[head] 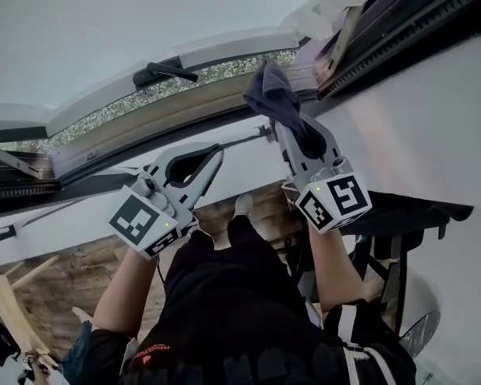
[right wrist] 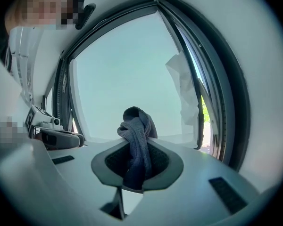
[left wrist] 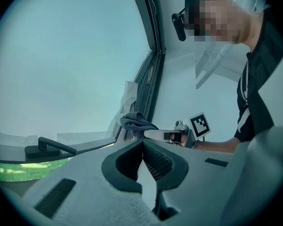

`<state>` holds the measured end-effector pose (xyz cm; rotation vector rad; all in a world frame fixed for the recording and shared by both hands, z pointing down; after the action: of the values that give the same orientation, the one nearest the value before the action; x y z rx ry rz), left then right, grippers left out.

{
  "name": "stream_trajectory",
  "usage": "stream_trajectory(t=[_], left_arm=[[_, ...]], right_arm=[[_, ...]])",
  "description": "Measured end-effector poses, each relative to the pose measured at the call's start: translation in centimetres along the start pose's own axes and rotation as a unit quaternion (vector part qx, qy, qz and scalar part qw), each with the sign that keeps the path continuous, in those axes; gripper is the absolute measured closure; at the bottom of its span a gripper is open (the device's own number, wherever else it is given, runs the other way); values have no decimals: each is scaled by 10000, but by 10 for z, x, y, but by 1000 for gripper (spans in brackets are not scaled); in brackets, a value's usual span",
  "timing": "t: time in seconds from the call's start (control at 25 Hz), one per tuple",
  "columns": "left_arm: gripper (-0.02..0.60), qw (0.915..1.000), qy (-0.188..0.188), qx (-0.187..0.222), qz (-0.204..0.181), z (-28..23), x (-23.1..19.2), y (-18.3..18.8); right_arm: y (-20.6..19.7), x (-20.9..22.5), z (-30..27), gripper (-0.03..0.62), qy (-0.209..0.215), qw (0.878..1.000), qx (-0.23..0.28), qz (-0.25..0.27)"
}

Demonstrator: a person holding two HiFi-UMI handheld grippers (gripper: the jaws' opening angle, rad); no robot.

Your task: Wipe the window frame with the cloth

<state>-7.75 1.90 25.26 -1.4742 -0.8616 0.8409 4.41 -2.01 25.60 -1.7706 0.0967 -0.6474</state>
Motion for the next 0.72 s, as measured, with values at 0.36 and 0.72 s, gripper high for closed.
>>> stream_trajectory(t=[0.36,0.72], left_arm=[[561,9999,22,72,-69,25,3,11],[561,9992,222,225,-228,64,-6,32]], right_arm=[[17,-33,-1,551,149,9996,122,182],[39,-82,-4,551,405,9979,345,365]])
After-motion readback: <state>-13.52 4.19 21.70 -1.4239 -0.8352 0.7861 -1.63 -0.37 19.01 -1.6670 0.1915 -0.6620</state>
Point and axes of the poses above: the fingertips, and each gripper's own axes: z backward along the fingers, x to its right, y out of its top, the point moved 1 cm from there along z, backward along the fingers, and after that the axes turned 13 degrees about -z, right-handed, at the moved point
